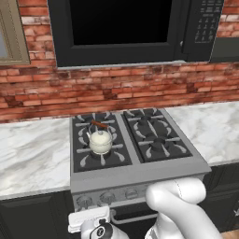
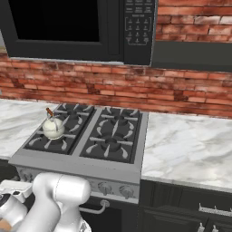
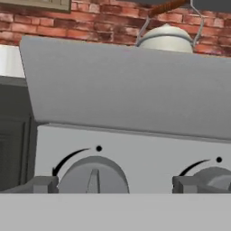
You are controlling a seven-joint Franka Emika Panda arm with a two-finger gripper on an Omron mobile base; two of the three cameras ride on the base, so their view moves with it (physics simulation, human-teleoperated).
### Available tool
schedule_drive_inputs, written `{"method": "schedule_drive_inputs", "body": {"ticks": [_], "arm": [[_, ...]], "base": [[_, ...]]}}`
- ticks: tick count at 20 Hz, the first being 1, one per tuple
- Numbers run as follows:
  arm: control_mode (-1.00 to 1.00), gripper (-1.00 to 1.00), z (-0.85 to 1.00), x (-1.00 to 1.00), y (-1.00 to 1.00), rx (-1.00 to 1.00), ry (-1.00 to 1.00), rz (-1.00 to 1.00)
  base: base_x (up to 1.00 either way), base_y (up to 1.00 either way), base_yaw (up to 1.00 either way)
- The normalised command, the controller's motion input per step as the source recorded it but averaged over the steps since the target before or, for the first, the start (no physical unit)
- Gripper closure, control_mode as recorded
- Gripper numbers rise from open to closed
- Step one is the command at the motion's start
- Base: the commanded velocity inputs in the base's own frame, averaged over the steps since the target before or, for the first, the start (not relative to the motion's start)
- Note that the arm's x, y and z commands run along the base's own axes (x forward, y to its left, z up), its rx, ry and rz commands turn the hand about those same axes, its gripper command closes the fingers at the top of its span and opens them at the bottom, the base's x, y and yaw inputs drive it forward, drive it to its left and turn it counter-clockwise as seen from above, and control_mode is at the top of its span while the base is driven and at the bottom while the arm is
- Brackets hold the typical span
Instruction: Turn on the front left burner of the stove.
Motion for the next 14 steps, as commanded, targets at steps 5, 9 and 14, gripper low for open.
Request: {"method": "schedule_drive_inputs", "body": {"ticks": [5, 9, 14], "arm": [[-1.00, -1.00, -0.22, 0.20, 0.00, 0.00, 0.00, 0.00], [-1.00, -1.00, -0.23, 0.18, 0.00, 0.00, 0.00, 0.00], [-1.00, 1.00, -0.24, 0.18, 0.08, 0.00, 0.00, 0.00]], "base": [[0.00, 0.00, 0.00], [0.00, 0.00, 0.00], [0.00, 0.00, 0.00]]}}
